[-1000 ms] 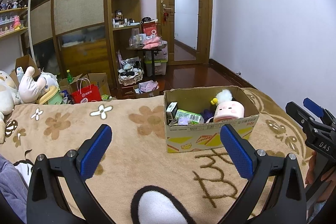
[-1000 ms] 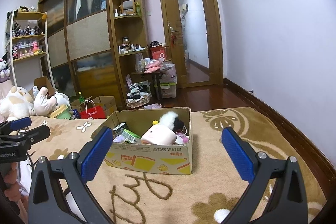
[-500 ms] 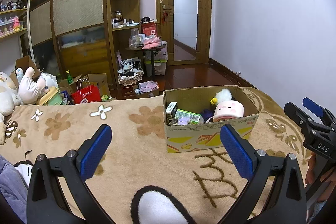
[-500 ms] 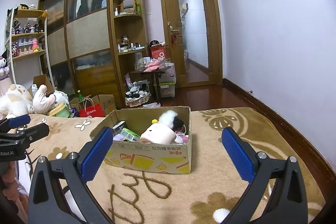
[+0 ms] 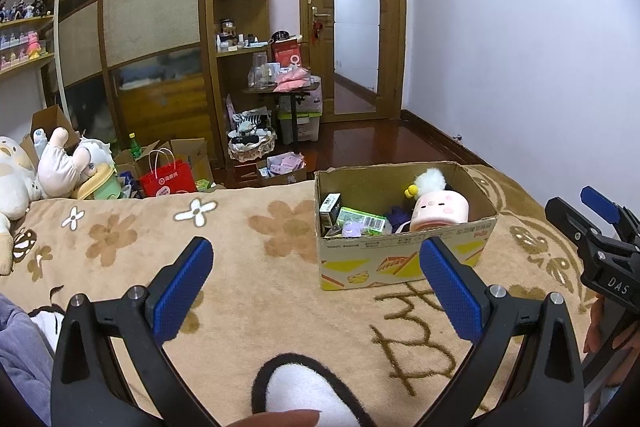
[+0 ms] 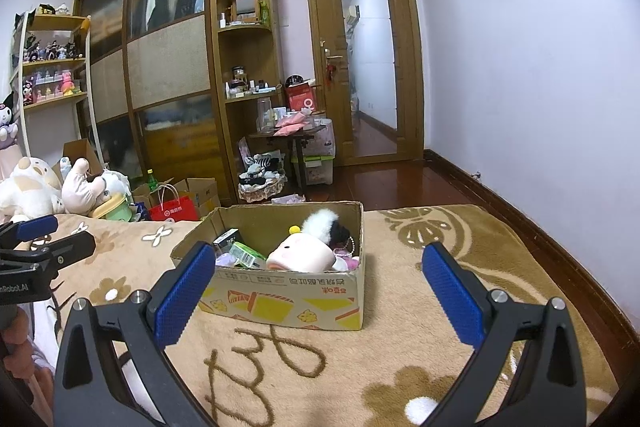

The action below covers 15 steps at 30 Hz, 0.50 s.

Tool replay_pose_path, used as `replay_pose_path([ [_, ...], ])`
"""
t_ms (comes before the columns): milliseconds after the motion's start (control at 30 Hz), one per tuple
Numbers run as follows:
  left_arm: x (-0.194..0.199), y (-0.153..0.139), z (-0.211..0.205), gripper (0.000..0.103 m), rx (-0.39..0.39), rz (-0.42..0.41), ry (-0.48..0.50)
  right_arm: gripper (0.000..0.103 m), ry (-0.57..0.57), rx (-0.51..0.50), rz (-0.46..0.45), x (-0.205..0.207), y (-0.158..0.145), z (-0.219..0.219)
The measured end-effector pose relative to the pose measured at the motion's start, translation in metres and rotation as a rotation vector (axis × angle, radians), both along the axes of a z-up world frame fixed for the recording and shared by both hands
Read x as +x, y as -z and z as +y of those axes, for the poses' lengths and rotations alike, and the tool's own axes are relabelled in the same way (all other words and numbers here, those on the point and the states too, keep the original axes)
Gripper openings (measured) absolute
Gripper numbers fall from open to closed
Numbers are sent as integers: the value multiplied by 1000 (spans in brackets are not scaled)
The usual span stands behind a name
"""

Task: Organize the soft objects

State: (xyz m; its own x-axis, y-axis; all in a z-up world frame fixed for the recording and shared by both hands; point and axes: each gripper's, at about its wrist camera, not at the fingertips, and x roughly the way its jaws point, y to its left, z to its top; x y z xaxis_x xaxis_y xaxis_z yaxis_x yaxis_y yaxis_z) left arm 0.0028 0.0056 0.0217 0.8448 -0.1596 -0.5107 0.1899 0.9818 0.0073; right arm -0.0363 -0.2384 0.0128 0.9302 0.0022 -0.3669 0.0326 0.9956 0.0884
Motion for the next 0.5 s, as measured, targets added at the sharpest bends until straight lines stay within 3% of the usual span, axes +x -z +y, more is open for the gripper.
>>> replay_pose_path([
  [500,0,1,0,102,1,2,0,103,2,1,2,0,0,-2],
])
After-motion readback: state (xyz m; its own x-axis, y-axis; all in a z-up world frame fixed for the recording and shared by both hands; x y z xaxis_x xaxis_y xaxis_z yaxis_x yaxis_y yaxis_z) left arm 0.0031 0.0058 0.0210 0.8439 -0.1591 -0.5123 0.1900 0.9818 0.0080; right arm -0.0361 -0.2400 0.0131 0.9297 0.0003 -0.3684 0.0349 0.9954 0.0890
